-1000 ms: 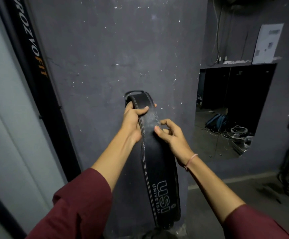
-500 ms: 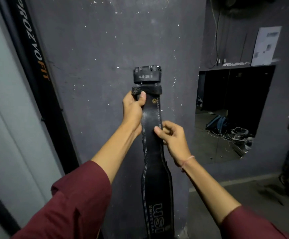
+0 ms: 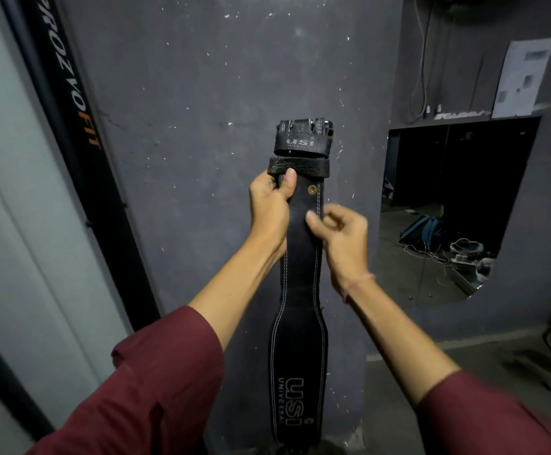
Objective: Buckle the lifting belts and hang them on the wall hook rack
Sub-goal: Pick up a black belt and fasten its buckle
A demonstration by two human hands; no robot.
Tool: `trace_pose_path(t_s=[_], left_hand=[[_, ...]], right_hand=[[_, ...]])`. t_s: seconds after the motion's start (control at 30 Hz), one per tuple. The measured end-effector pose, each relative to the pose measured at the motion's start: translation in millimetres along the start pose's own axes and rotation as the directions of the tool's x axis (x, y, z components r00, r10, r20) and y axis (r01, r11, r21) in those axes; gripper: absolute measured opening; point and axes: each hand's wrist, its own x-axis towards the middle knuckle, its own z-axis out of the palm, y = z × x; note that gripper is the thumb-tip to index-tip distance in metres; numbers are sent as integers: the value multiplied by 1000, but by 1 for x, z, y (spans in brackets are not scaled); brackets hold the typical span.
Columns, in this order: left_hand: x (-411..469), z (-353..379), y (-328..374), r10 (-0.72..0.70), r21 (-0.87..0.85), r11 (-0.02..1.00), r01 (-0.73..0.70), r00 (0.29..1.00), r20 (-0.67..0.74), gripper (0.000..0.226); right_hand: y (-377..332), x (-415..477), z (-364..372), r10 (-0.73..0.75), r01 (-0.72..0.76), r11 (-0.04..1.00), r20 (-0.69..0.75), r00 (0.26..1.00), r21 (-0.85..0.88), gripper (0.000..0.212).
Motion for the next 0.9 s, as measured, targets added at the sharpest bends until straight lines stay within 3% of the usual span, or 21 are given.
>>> trace_pose_path(t_s=[0.1,0.27,0.4,0.47,0.6,0.67,0.8,0.9], left_hand=[[6,1,6,11,-20,1000,-11,1000,-19,9],[6,-17,-9,-47,-7,999,47,998,-46,11],[2,-10,-19,-73,87,994,74,997,-12,12],[3,-5,-18,-20,173,985,14,999,32,17],[-3,-1,-21,160,503,844,-185,983,94,17],[-15,-3,-27,206,566,788,-242,970,128,16],[-52,-14,-48,111,521,834,-183,980,166,17],[-94,-32,-68,-115,622,783,-20,978,176,31]], right_hand=[[3,10,7,-16,16,998,-4,1000,55,7],[58,-49,-7,208,-214,976,130,969,38,14],[27,-2,1,19,-22,999,64,998,50,13],[8,24,5,-56,55,997,5,998,50,13],[8,46,10,-88,91,995,-93,992,29,16],[10,51,15,-82,90,994,-134,987,56,15],[5,64,18,-49,76,987,-185,982,140,14],[-1,74,16,-51,82,984,-195,980,157,16]])
